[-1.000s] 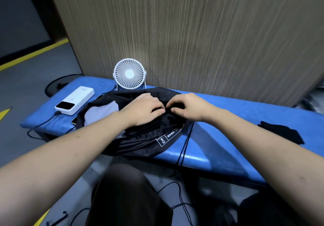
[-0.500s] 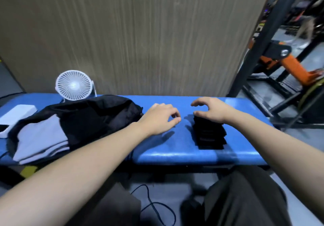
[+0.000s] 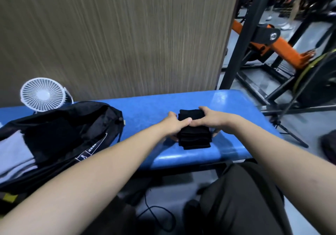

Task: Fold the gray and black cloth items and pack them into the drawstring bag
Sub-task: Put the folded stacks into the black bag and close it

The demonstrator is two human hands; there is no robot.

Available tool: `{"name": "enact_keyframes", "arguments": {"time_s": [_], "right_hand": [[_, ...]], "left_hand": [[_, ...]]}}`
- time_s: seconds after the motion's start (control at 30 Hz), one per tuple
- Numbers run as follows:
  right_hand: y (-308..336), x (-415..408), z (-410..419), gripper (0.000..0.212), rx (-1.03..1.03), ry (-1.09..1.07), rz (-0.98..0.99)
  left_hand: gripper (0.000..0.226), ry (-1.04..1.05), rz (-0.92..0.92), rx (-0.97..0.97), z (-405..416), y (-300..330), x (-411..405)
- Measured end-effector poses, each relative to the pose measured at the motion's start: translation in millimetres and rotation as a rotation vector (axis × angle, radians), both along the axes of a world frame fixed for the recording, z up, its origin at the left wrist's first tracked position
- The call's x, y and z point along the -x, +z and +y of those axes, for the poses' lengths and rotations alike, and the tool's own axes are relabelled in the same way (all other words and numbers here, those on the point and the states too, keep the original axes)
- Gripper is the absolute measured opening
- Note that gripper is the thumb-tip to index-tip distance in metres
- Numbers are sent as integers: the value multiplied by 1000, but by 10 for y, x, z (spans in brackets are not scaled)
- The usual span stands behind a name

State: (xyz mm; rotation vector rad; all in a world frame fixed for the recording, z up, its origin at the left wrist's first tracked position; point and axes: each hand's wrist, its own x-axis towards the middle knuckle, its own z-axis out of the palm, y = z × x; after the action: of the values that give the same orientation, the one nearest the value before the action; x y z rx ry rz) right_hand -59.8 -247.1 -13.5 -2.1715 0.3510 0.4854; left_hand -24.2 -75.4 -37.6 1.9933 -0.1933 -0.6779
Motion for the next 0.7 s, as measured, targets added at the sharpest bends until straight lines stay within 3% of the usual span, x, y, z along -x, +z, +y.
{"name": "enact_keyframes", "arguments": {"time_s": [0.2, 0.4, 0.47, 0.6, 0.7], "right_hand": [[-204, 33, 169, 73, -460, -217, -162], [-56, -23, 340, 57, -722, -152, -314], [109, -115, 557, 55, -763, -60, -340], [382, -411, 1177, 61, -789, 107, -350], [471, -652, 1740, 68, -802, 186, -347]], "left_hand": [[42, 46, 146, 190, 36, -47, 15], [97, 56, 203, 321, 366, 140, -40], [88, 64, 162, 352, 594, 323, -90], [36, 130, 40, 424, 1246, 672, -209], [37, 186, -15, 463, 1837, 799, -302]]}}
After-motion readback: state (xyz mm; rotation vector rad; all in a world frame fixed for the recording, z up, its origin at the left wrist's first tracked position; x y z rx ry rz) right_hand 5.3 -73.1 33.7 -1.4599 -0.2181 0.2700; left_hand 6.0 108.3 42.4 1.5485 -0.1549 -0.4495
